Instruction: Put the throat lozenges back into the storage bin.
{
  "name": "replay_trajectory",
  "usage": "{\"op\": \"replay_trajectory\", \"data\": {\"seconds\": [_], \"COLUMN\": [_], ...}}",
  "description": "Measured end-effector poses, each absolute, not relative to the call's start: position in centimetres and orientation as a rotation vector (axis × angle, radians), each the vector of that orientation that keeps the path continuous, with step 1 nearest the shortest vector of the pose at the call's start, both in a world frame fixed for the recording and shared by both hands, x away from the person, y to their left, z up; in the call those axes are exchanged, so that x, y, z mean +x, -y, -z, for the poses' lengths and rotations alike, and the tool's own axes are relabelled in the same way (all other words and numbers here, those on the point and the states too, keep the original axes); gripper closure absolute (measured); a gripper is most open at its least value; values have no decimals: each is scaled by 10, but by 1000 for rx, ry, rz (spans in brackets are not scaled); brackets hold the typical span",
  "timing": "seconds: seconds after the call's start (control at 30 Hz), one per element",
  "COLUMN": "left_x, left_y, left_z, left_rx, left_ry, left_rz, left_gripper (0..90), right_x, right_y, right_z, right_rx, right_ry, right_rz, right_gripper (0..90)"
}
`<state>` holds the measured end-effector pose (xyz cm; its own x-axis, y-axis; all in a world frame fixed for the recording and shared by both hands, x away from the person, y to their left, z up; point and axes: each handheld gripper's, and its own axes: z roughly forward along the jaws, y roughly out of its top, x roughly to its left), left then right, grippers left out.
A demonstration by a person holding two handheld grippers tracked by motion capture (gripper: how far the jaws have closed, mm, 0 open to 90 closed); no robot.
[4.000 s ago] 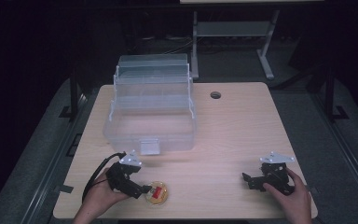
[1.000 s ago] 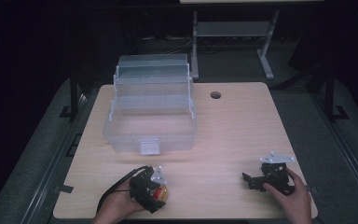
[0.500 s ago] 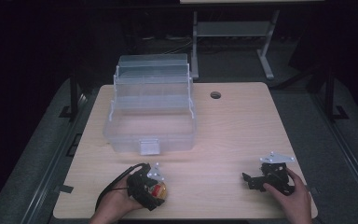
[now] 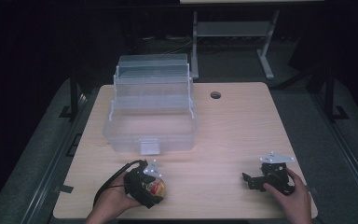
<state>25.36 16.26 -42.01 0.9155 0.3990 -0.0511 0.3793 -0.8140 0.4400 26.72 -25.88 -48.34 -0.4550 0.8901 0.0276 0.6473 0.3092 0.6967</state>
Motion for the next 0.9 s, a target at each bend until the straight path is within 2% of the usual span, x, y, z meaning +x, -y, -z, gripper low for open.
{"op": "replay_trajectory", "data": {"seconds": [0.9], "left_x": [265], "left_y": [-169], "left_z": [395], "left_rx": [2607], "left_ry": [-572], "left_rz": [-91], "left_gripper": [195], "right_x": [267], "right_y": [259], "right_z": [483], "right_rx": [1375], "right_ry": [-2219], "right_rz": [-923], "right_gripper": [0]}}
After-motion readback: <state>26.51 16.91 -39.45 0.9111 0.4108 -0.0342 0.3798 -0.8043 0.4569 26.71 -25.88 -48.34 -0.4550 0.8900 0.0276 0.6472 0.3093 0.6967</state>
